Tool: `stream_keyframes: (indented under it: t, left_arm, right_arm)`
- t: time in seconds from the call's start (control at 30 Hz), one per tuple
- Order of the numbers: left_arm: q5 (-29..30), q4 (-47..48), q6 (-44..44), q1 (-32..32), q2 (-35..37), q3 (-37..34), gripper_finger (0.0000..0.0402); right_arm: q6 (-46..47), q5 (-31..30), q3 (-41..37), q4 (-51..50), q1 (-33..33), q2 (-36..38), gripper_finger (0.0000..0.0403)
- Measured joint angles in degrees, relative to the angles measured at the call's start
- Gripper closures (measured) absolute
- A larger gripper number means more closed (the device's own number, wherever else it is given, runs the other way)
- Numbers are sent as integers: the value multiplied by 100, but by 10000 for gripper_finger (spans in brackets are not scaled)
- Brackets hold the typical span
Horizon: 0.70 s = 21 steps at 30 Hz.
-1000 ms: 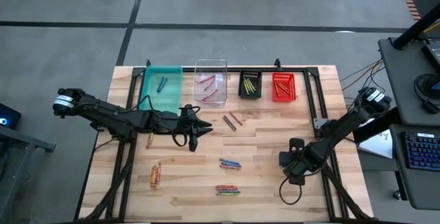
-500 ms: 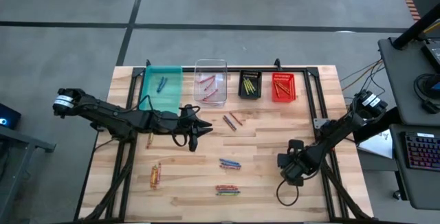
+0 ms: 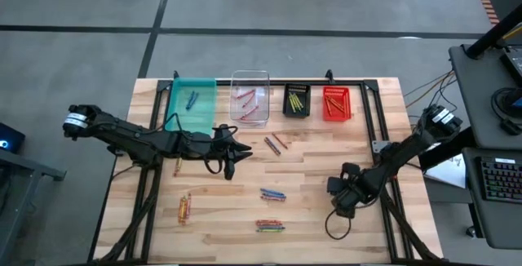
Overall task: Sort crayons
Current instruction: Put the green crayon into the black bin
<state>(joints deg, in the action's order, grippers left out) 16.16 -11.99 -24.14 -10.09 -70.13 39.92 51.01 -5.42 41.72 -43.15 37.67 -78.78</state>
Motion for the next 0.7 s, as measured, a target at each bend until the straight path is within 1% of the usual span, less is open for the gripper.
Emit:
stream_keyframes:
  t: [0.1,0.27,0.4,0.57,0.7]
  left_arm:
    - [29,-4,0,-1,0,0,326]
    - [83,-2,2,-2,0,0,326]
    - [85,-4,2,0,0,0,326]
    - [85,-2,2,0,0,0,326]
    - [85,2,2,0,0,0,326]
  right_arm:
    - [-119,-509,206,73,-171,307,394]
    - [-910,-1177,577,310,-690,587,394]
    - [-1963,-1265,910,580,-1339,559,394]
    - [-3335,-1304,1288,1166,-2354,380,394]
    - [-4141,-1321,1506,1738,-3206,167,394]
